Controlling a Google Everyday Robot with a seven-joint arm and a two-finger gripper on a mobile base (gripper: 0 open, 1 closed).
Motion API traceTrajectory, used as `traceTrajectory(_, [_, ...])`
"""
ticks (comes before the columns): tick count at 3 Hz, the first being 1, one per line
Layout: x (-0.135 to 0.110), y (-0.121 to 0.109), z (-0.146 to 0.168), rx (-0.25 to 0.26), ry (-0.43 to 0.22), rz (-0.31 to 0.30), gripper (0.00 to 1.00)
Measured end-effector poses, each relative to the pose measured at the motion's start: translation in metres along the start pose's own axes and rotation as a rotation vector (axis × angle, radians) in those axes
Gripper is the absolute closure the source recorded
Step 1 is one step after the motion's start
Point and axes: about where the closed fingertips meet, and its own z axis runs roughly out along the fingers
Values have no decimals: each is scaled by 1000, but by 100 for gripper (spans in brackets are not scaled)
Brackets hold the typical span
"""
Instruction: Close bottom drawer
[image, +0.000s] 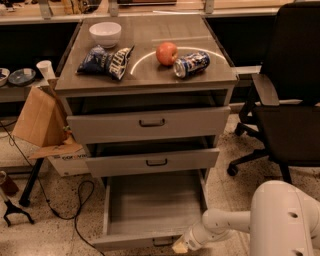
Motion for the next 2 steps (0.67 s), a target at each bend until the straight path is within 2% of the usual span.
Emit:
traceTrajectory(1, [-11,-10,0,45,6,24,39])
traceTrajectory(2, [-17,-14,-1,64,7,30,16])
